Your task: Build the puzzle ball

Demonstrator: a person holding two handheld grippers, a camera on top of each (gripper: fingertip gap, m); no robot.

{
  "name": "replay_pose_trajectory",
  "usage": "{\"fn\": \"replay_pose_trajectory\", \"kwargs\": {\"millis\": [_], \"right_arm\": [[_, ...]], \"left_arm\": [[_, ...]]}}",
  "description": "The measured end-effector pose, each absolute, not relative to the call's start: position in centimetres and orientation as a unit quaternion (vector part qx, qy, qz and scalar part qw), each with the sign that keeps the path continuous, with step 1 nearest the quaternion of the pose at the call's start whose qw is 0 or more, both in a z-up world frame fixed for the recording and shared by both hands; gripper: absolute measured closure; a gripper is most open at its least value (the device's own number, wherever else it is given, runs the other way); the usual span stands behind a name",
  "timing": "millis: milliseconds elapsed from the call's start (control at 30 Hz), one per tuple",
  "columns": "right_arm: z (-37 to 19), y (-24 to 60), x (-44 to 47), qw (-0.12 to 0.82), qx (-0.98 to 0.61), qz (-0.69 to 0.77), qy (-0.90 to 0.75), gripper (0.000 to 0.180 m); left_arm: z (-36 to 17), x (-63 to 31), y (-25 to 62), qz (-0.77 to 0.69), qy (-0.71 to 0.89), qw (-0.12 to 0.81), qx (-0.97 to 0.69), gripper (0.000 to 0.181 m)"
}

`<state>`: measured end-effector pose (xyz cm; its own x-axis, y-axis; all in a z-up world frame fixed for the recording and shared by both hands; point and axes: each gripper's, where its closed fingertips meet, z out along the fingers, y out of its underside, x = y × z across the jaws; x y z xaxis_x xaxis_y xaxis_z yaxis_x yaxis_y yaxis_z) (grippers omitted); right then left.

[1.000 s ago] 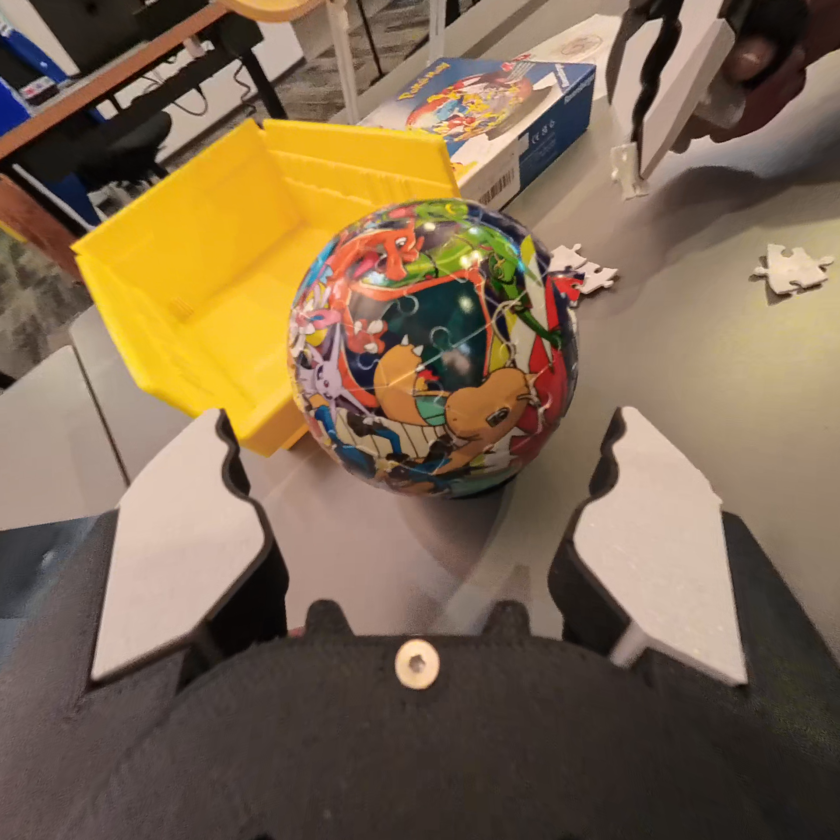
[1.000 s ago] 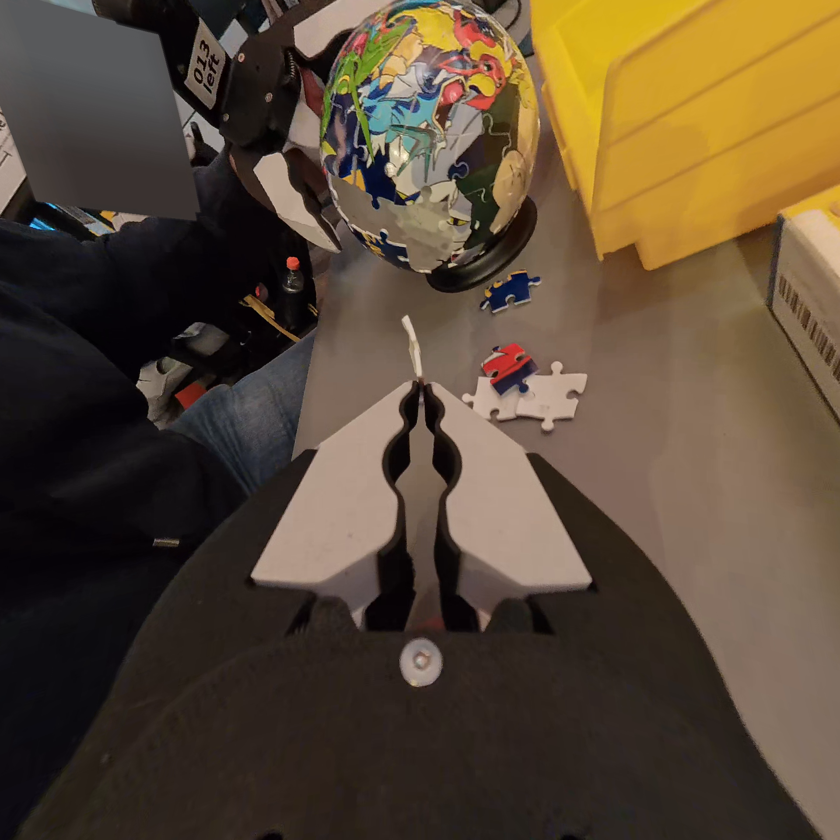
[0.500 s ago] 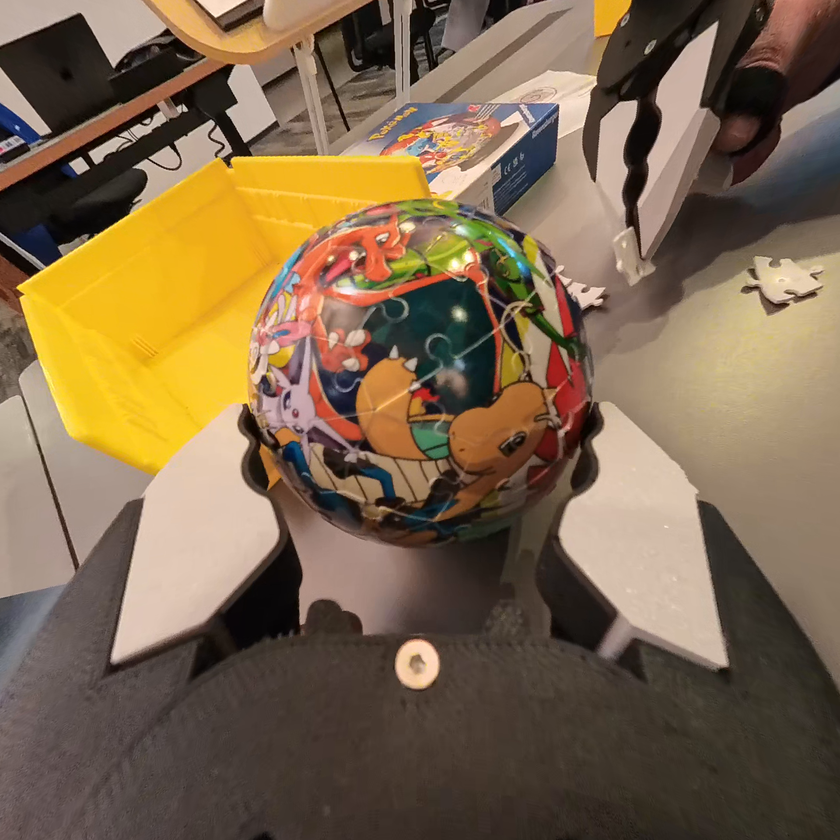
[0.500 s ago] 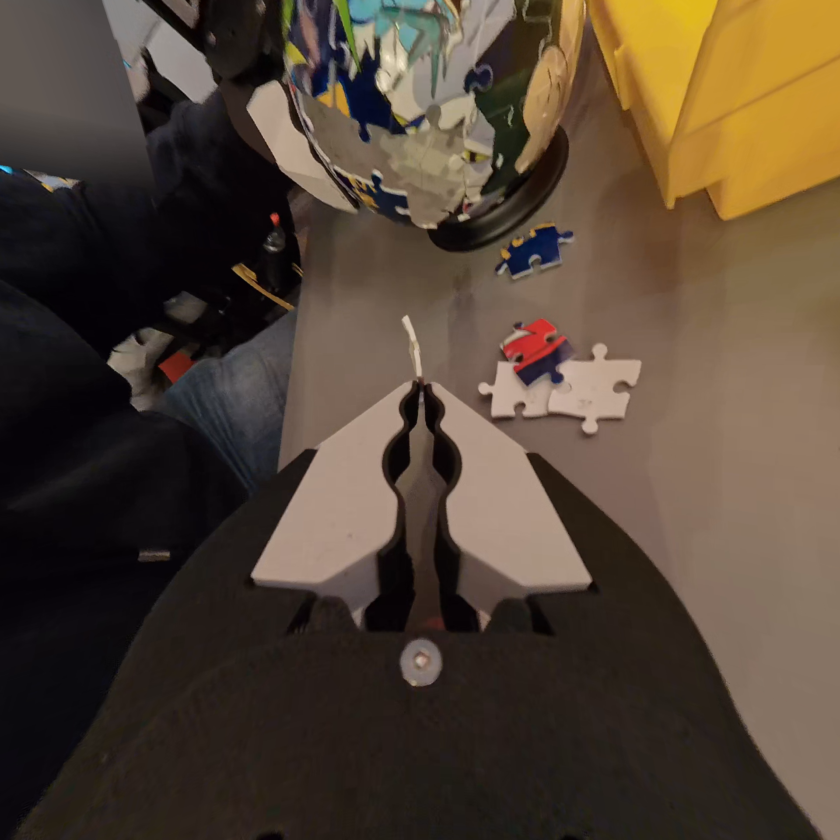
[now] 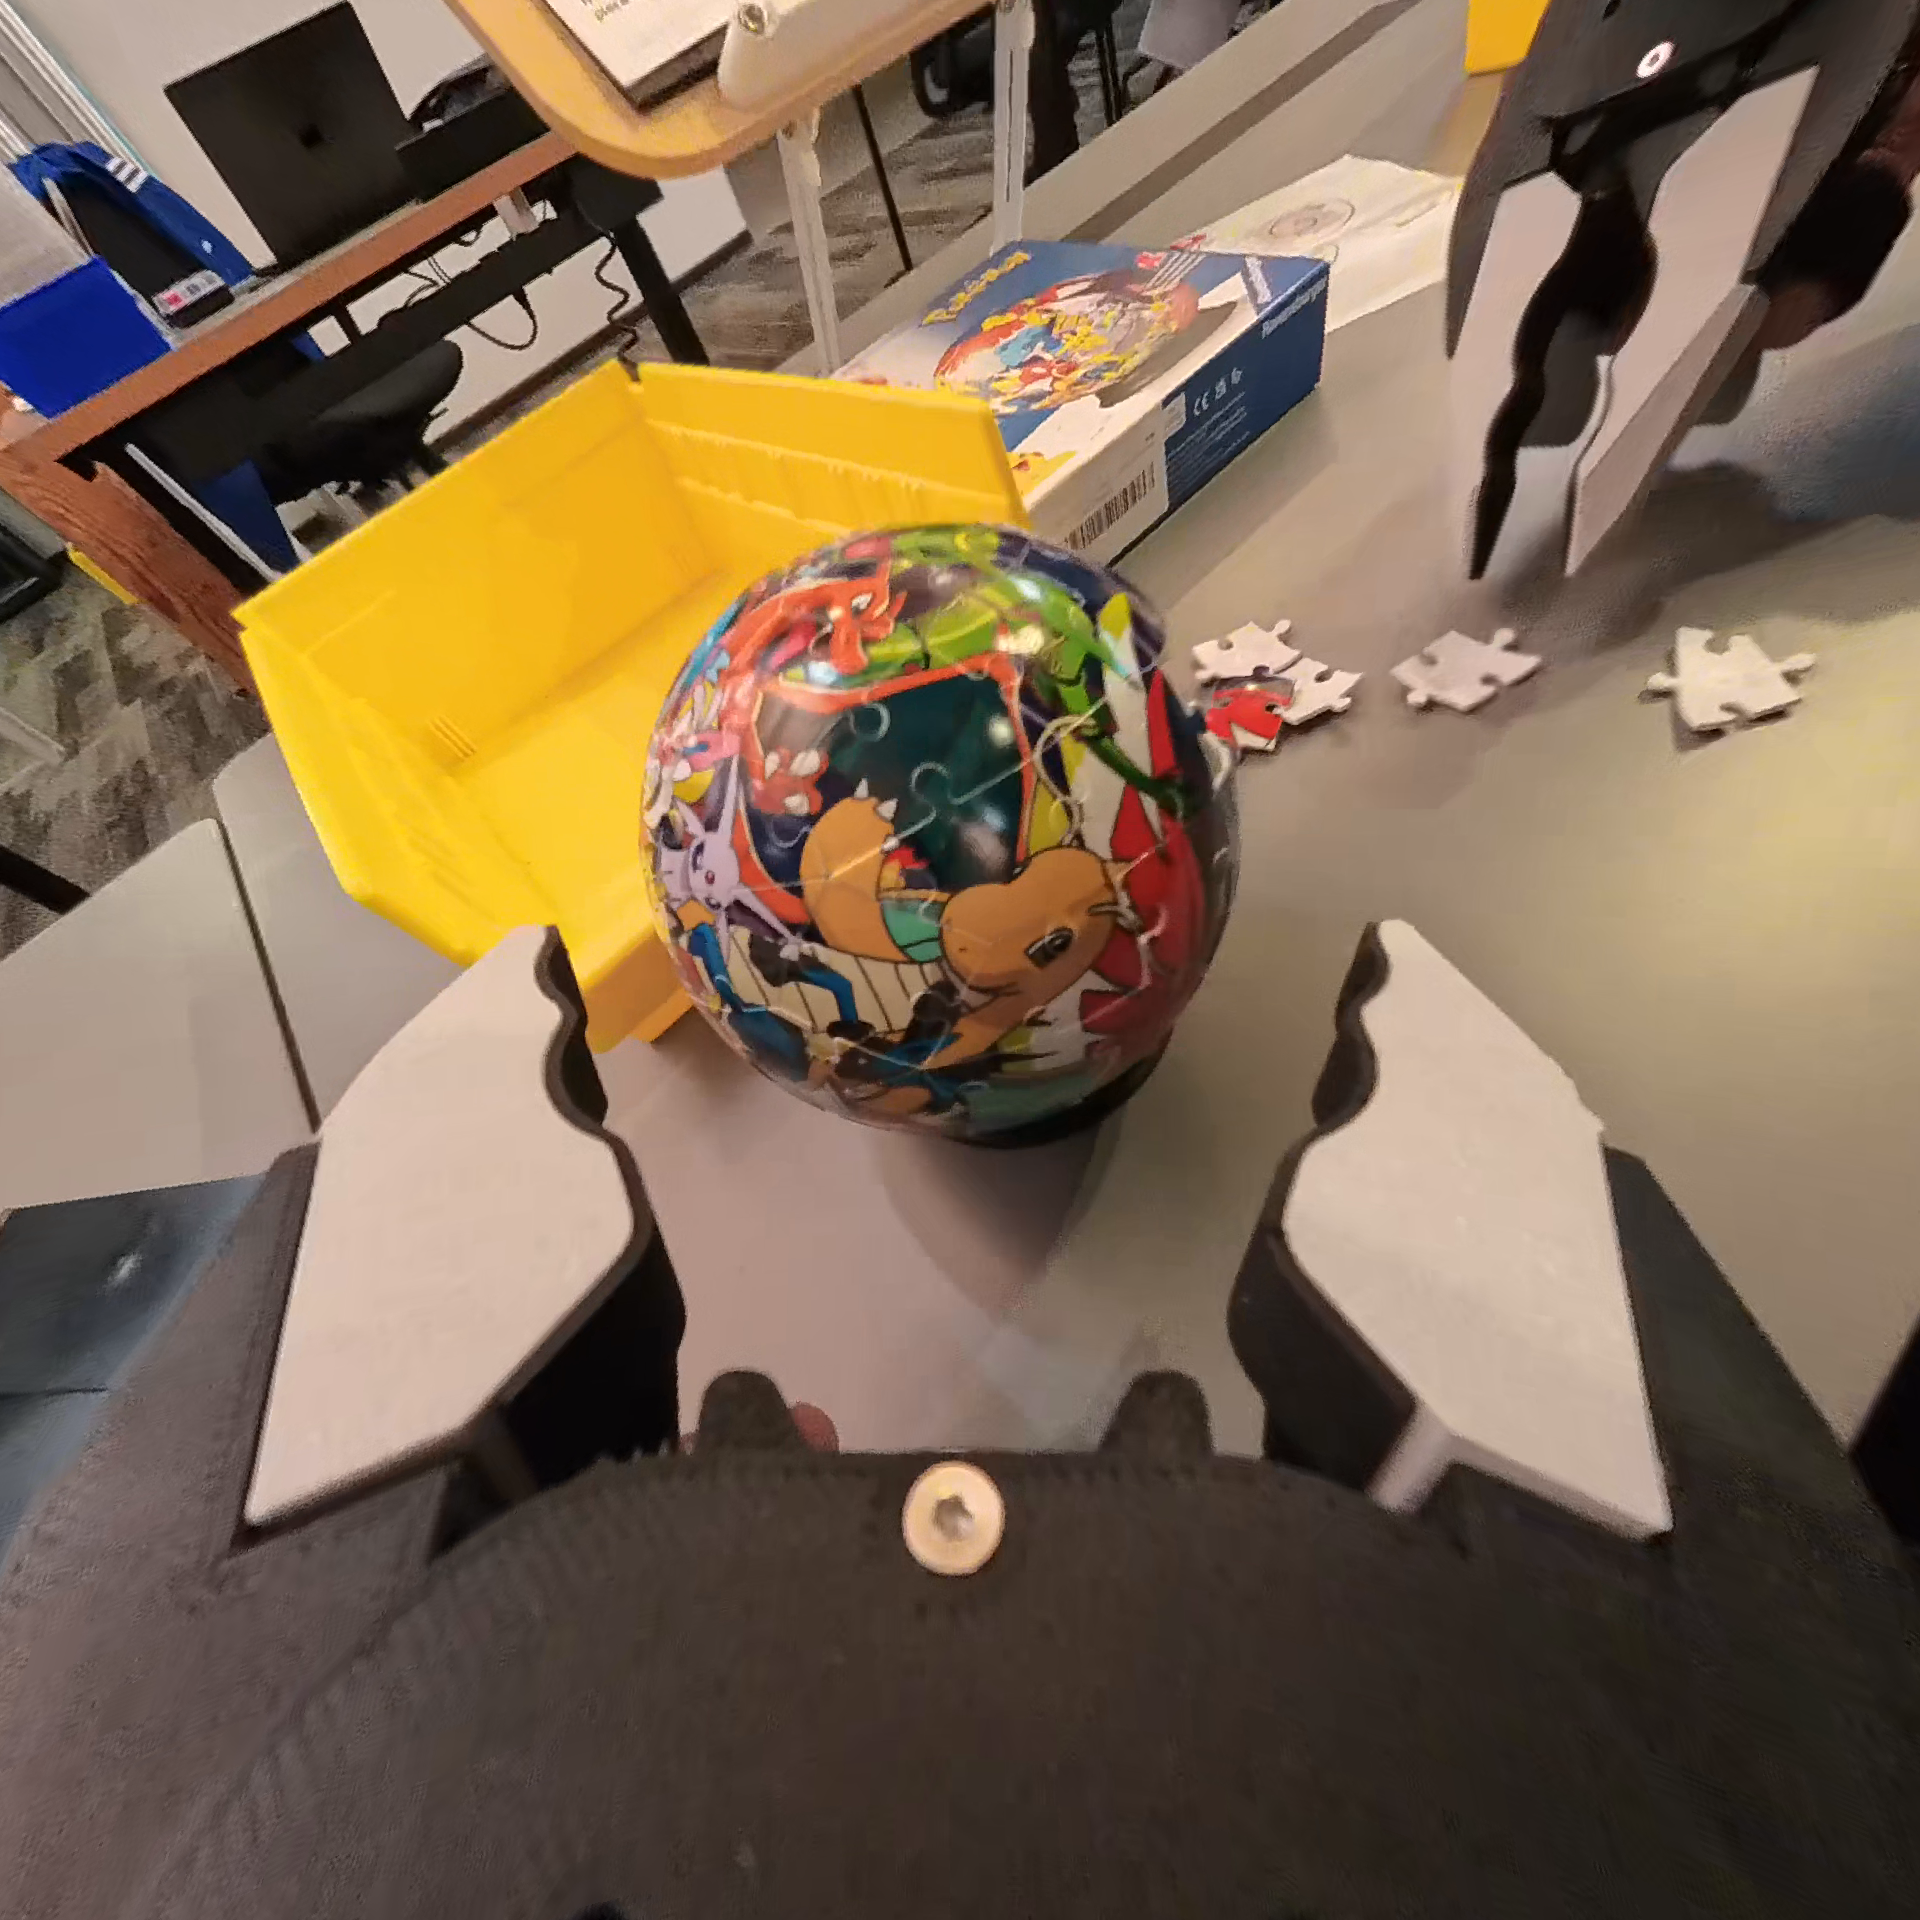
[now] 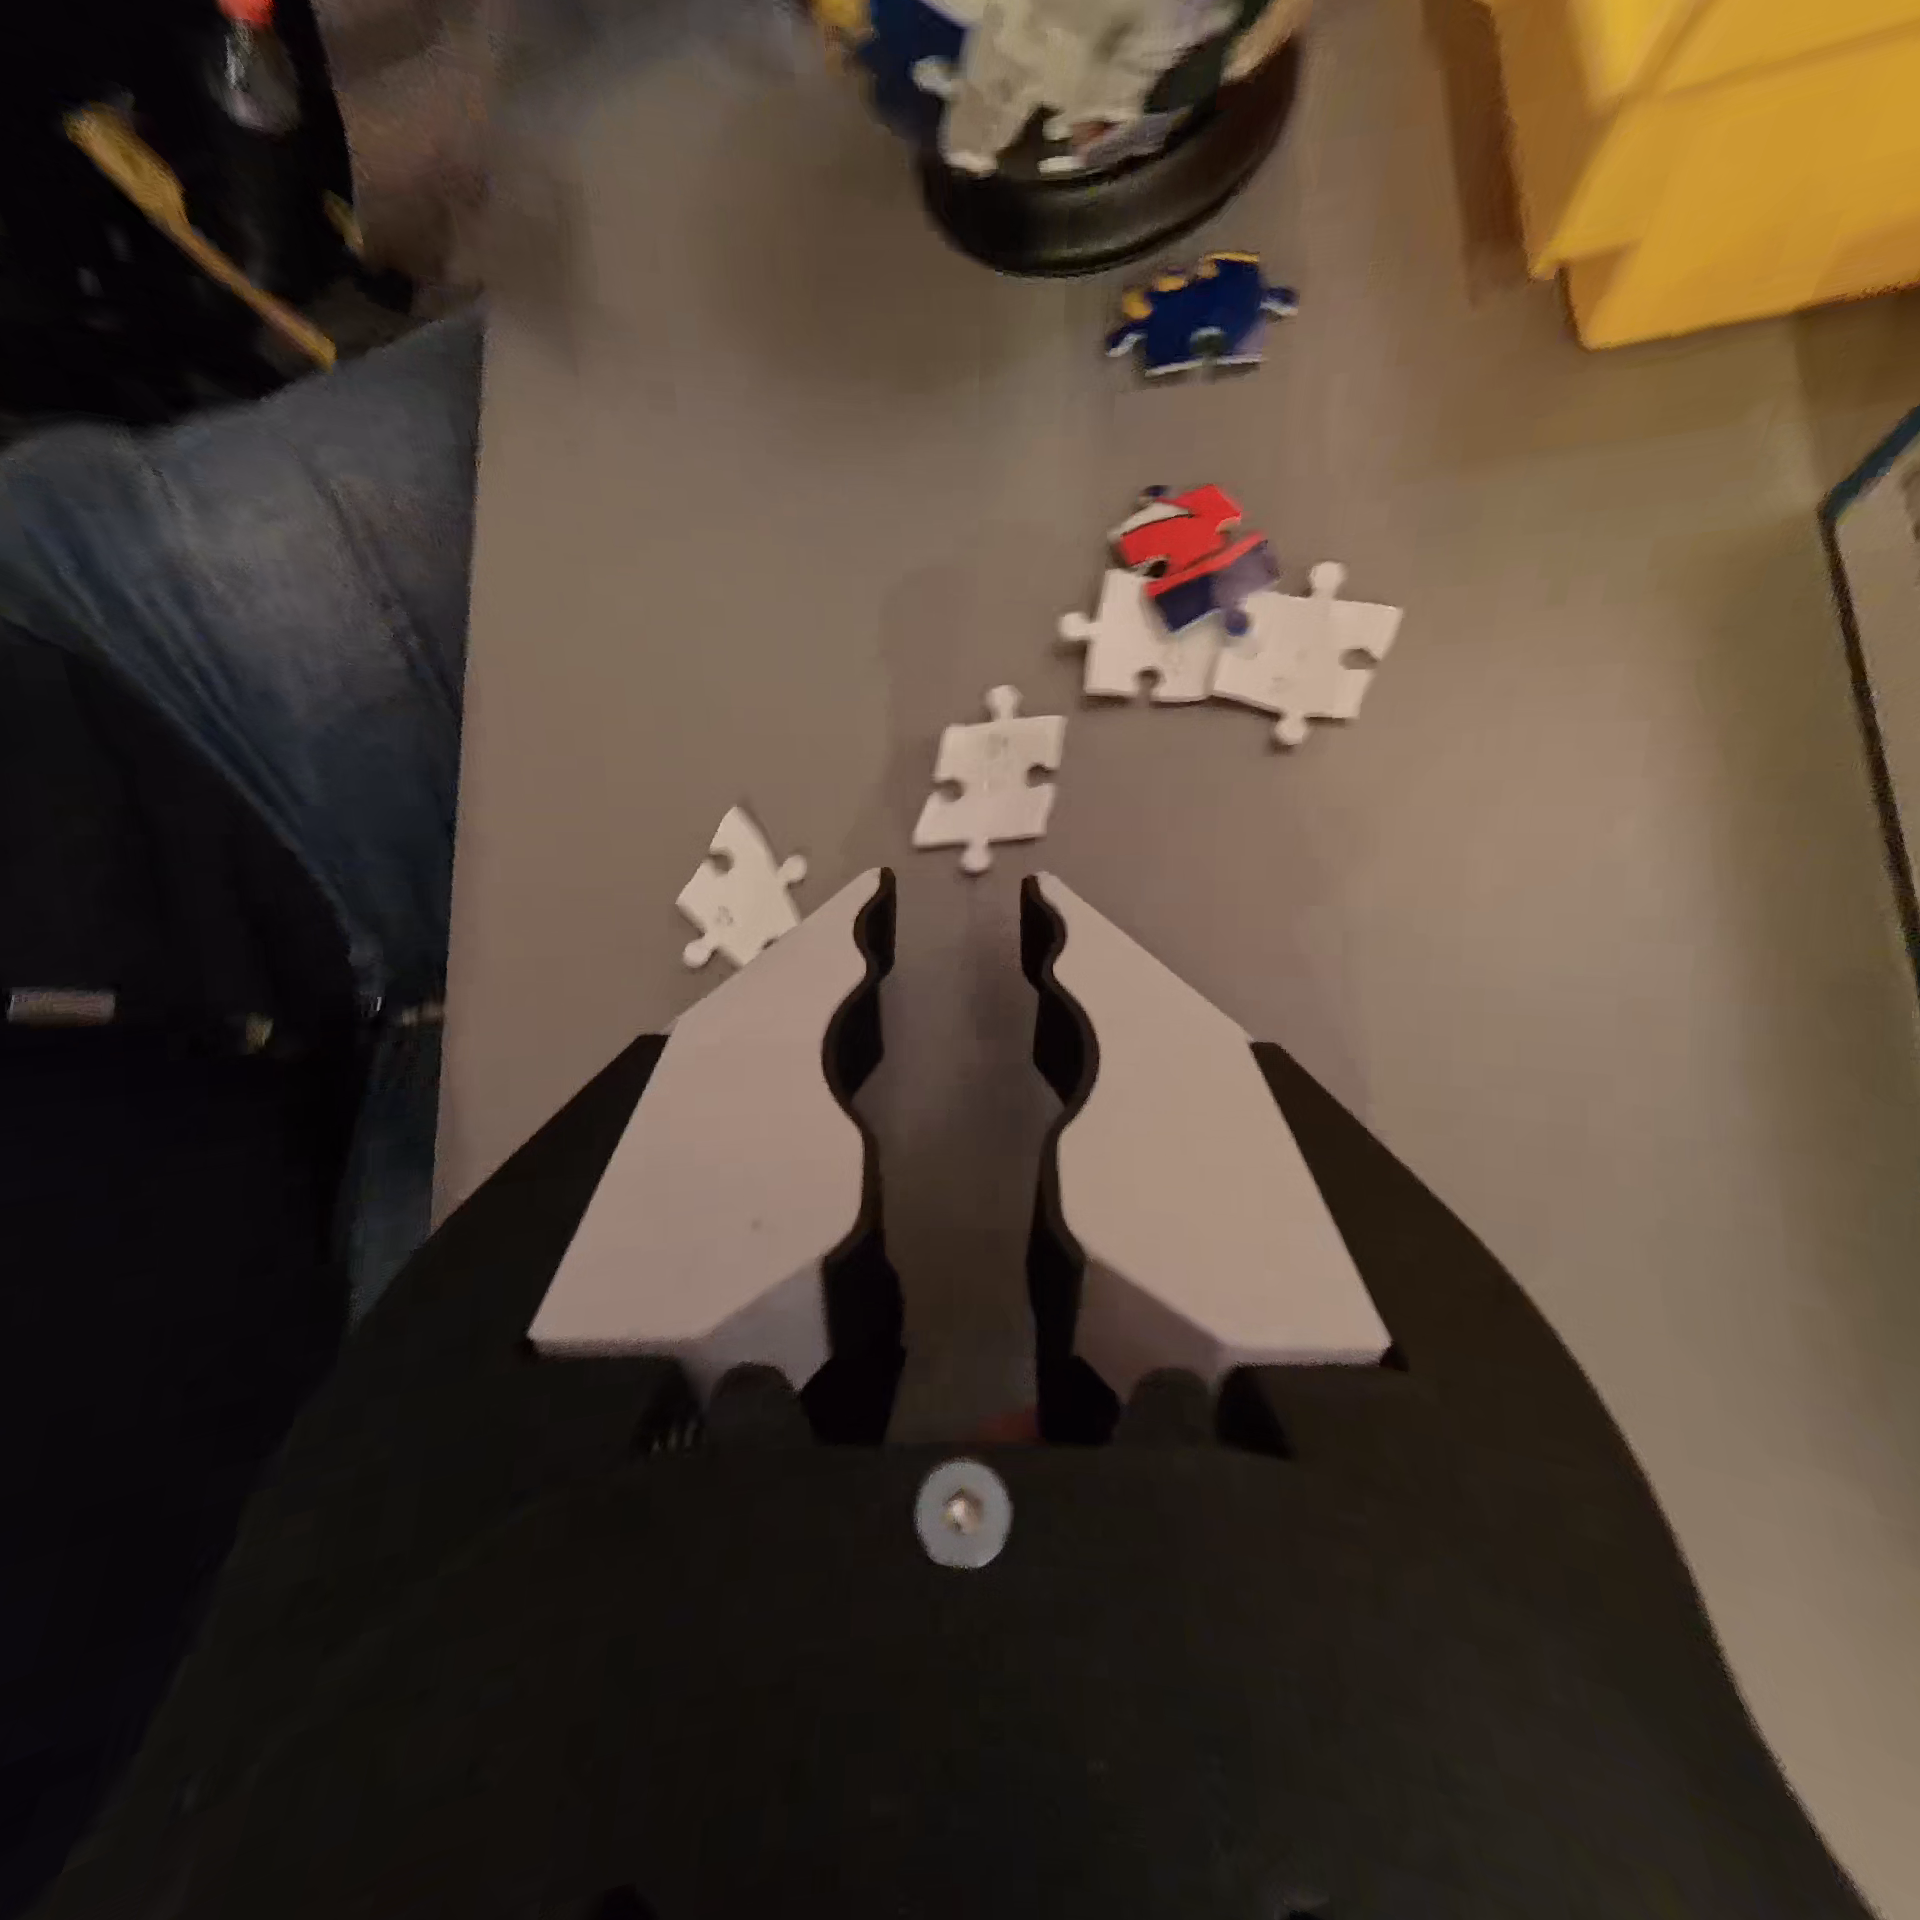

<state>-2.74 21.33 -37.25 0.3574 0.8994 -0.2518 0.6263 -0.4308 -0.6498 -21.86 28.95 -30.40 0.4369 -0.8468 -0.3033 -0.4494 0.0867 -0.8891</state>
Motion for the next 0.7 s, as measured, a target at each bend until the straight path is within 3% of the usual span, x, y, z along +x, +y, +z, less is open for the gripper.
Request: {"fn": "replay_pose_trajectory", "kwargs": {"millis": [233,467,700], "right_arm": [[-38.9,16.5,-4.1,0.190,-0.735,0.273,-0.591,0.158],[-39.1,17.0,-5.0,0.222,-0.733,0.269,-0.584,0.180],[-38.8,17.2,-5.3,0.247,-0.738,0.271,-0.567,0.180]], "left_arm": [[-30.1,-21.2,27.6,-0.180,0.498,0.543,-0.652,0.048],[-29.7,-20.7,26.6,-0.176,0.501,0.546,-0.648,0.049],[-29.0,-20.5,26.0,-0.174,0.498,0.558,-0.641,0.052]]}}
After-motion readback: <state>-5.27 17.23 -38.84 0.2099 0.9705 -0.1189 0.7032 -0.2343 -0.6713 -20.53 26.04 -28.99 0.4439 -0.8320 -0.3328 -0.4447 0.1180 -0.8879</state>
